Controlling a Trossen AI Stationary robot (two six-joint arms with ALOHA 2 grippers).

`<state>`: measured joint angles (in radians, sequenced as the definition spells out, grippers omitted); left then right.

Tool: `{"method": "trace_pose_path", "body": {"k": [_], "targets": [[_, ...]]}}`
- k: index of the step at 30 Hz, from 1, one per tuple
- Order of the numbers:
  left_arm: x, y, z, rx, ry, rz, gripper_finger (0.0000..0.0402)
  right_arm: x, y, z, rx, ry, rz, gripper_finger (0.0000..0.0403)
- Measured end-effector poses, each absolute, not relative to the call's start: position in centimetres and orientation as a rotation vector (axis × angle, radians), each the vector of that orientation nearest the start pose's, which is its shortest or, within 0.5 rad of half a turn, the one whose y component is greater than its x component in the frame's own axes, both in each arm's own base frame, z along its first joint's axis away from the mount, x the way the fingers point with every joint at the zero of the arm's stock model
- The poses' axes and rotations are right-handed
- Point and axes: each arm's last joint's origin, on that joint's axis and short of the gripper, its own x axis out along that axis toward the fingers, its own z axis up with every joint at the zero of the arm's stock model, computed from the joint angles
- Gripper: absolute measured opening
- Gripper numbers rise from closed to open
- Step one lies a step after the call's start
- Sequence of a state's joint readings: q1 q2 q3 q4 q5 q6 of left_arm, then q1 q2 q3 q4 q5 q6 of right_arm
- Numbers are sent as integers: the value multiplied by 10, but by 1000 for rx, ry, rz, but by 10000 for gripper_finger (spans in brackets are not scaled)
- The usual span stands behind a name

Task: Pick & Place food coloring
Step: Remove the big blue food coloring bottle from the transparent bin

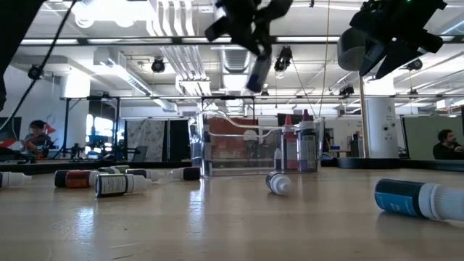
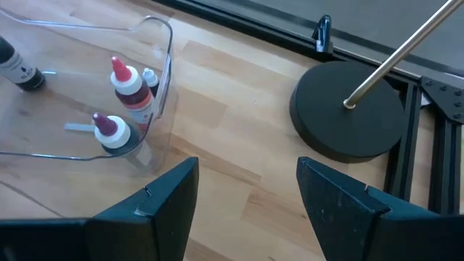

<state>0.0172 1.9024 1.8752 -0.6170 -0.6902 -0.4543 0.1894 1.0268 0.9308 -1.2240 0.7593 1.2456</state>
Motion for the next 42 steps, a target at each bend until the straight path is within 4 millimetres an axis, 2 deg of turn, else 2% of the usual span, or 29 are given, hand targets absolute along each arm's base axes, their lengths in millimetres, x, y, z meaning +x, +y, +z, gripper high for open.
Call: {"method": "trace_pose_path", "body": {"k": [6, 10, 17, 25, 30, 36, 42], "targets": [[424, -16, 357, -156, 270, 589, 69, 145, 8, 287, 484, 644, -1049, 226], [426, -32, 340, -204, 189, 476, 69, 134, 5, 294, 502, 609, -1020, 226], [428, -39, 305, -293, 90, 357, 75, 123, 4, 300, 545, 576, -990, 226], [421, -42, 266, -335, 106, 357, 77, 136, 11, 291, 582, 732, -908, 226], [414, -60, 236, -332, 127, 350, 77, 149, 20, 284, 576, 786, -860, 226], [399, -86, 213, -329, 128, 405, 78, 161, 29, 277, 562, 828, -826, 226], [383, -97, 191, -323, 168, 454, 78, 173, 34, 270, 550, 849, -822, 226]]}}
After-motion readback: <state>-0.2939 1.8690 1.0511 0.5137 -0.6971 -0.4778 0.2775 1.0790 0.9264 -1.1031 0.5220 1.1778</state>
